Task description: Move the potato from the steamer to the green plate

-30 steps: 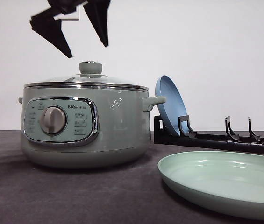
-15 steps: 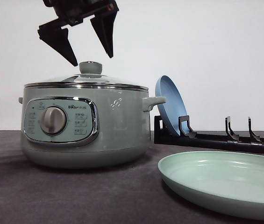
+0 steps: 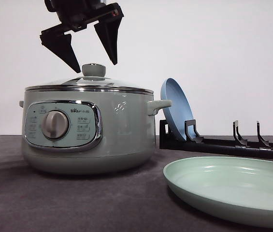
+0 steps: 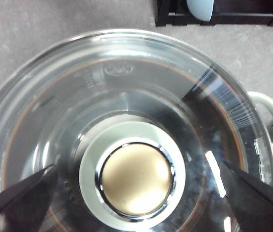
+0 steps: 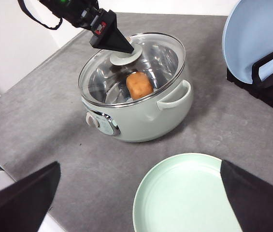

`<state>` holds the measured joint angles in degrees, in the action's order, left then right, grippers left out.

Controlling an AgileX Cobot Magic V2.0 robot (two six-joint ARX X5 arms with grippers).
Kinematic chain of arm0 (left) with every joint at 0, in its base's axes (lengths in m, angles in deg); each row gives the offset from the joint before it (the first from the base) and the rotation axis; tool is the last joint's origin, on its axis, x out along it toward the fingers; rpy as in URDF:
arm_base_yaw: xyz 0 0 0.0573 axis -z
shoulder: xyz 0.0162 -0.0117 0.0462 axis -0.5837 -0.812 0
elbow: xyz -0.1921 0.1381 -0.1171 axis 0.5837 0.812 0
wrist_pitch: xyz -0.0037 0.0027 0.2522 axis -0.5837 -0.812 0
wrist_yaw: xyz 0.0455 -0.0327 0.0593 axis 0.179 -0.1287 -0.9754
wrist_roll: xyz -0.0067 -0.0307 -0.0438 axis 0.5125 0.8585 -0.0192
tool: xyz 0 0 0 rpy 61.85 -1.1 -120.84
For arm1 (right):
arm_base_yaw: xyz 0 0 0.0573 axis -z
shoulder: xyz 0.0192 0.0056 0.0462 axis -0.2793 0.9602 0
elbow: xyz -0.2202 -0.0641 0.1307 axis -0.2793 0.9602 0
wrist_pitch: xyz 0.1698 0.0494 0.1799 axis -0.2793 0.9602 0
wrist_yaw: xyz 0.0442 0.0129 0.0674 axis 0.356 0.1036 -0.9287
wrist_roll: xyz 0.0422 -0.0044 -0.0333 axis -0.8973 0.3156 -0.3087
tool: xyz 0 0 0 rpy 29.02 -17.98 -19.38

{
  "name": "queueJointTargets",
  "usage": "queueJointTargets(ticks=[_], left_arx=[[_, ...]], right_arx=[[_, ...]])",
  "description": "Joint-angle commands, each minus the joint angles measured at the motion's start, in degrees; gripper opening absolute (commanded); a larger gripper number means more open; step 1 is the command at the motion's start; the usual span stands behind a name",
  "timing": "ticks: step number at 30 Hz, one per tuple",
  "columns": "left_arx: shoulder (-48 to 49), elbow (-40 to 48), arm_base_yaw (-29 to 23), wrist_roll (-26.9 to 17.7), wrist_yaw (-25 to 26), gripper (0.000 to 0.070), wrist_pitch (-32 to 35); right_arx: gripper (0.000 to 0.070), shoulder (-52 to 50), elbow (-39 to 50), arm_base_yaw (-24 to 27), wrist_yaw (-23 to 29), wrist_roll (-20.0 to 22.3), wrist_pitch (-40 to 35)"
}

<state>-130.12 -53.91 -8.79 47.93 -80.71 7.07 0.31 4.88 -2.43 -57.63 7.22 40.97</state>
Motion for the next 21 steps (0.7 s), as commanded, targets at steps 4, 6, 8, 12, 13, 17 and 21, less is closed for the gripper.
queueJointTargets(ticks=[4, 6, 8, 12, 13, 17, 21], left_arx=[[-1.9, -1.7, 0.5, -0.9, -0.3, 0.0624, 0.2], [-2.0, -1.7, 0.5, -0.9, -0.3, 0.0591, 0.1], [-2.0, -1.7, 0.5, -0.9, -0.3, 0.0588, 0.1], [-2.0, -1.7, 0.5, -0.9, -0.3, 0.0534, 0.0], [-2.0, -1.7, 0.5, -0.9, -0.3, 0.0491, 0.0], [-2.0, -1.7, 0.5, -0.9, -0.3, 0.0403, -0.1], [-2.1, -1.7, 0.5, -0.9, -0.3, 0.0313, -0.1]], right_arx=[[0.0700, 0.1, -0.9, -0.1, 0.1, -0.5, -0.3], [0.0700, 0.1, -0.9, -0.1, 0.1, -0.5, -0.3], [0.0700, 0.1, -0.9, -0.1, 0.2, -0.5, -0.3], [0.0700, 0.1, -0.9, -0.1, 0.5, -0.5, -0.3], [0.0700, 0.1, -0.9, -0.1, 0.5, -0.5, -0.3], [0.0700, 0.1, -0.9, -0.1, 0.7, -0.5, -0.3], [0.0700, 0.1, -0.9, -0.1, 1.6, -0.5, -0.3]])
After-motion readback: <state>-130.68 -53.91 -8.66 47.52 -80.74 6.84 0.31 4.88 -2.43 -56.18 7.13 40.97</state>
